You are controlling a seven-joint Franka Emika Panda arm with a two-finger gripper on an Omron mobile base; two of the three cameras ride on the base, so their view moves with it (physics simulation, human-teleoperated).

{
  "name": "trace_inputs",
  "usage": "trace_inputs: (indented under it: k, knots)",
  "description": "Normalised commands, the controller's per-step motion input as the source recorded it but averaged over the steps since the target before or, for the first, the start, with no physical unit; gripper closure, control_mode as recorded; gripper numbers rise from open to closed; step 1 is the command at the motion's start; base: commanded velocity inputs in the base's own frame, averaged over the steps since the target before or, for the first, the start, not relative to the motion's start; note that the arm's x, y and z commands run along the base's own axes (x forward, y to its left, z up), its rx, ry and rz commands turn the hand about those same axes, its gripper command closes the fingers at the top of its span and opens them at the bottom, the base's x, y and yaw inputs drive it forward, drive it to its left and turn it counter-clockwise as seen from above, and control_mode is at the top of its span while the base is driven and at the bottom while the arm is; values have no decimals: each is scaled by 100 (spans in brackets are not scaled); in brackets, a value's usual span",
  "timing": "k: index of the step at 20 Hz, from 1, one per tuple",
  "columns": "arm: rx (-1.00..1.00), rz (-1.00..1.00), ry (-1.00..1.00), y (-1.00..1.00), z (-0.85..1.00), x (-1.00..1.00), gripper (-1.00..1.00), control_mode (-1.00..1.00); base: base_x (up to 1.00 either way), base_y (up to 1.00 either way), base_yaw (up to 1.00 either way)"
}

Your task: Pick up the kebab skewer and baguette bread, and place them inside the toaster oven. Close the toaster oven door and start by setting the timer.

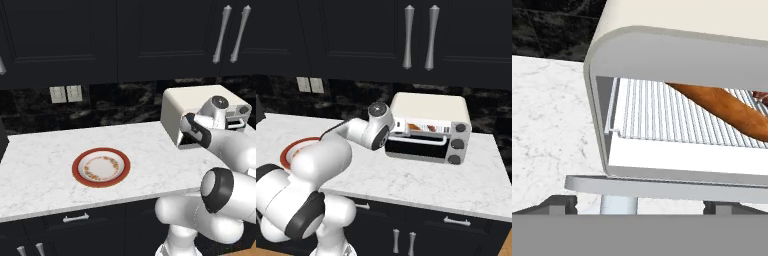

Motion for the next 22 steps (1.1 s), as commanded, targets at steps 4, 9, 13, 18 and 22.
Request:
trace_inputs:
  k: [4, 9, 13, 18, 22]
  knots:
    - [0, 9, 0, 21, -10, 38, -100, -100, 0, 0, 0]
    - [0, 8, 0, 20, -7, 30, -100, -100, 0, 0, 0]
    - [0, 8, 0, 21, -18, 39, -100, -100, 0, 0, 0]
    - [-2, 9, 0, 20, -11, 41, -100, -100, 0, 0, 0]
    - [-4, 9, 0, 18, -13, 42, -100, -100, 0, 0, 0]
